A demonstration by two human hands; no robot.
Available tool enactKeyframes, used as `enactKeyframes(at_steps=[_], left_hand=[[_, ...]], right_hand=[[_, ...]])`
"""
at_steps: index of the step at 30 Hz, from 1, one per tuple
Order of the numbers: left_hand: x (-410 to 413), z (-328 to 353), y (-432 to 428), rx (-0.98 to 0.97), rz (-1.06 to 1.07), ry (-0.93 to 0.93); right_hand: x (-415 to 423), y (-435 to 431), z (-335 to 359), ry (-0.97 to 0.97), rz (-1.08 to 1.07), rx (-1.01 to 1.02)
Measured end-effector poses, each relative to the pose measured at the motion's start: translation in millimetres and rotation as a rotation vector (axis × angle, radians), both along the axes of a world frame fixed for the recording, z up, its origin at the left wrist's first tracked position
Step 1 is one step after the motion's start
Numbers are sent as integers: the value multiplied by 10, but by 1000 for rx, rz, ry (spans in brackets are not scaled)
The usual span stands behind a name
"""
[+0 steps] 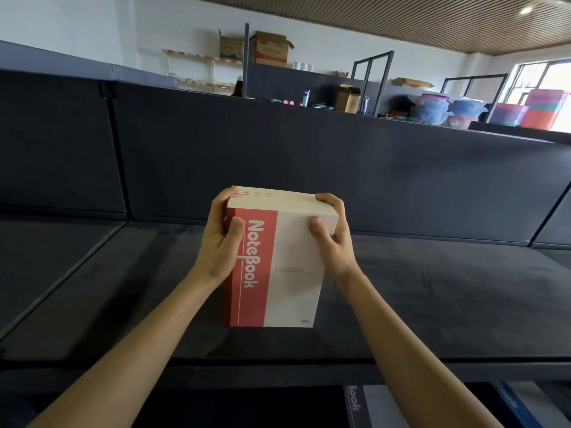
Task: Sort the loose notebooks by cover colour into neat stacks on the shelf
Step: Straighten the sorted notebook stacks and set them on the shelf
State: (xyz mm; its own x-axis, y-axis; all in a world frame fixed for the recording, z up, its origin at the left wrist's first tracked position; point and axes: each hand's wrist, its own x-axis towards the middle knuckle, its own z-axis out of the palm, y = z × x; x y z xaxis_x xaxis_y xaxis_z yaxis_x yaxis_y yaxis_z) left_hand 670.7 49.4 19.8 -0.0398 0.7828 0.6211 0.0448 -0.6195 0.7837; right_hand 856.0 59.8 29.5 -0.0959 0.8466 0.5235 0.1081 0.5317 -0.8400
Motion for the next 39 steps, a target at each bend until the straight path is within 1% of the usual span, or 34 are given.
enactKeyframes(at_steps=[4,8,11,14,16,19,25,29,33,37,39], left_hand=[[3,28,4,-28,-32,-16],[20,-17,-1,-101,-112,-49],[-16,-144,49,-193,-156,-49],[-39,-346,61,-258,-192,-78],[-20,-494,27,-293,-190,-96],[14,-647,0,-308,-141,-103],[-2,-594,14,-321,-89,-74],[-44,-345,-72,-372,-45,-63],[-205,25,-70,-557,78,-31],[-488,177,-129,-765,111,-11],[-637,161,-215,-829,120,-44]], right_hand=[[-1,17,-19,10,29,-33],[11,81,-116,143,152,-133],[69,145,-179,112,224,-198],[76,142,-468,75,258,-332],[60,90,-715,96,241,-383],[37,40,-843,159,202,-379],[-21,45,-773,176,124,-365],[-101,18,-566,179,104,-421],[-269,45,-271,229,149,-538],[-553,53,-138,273,204,-805],[-739,75,-147,252,238,-887]])
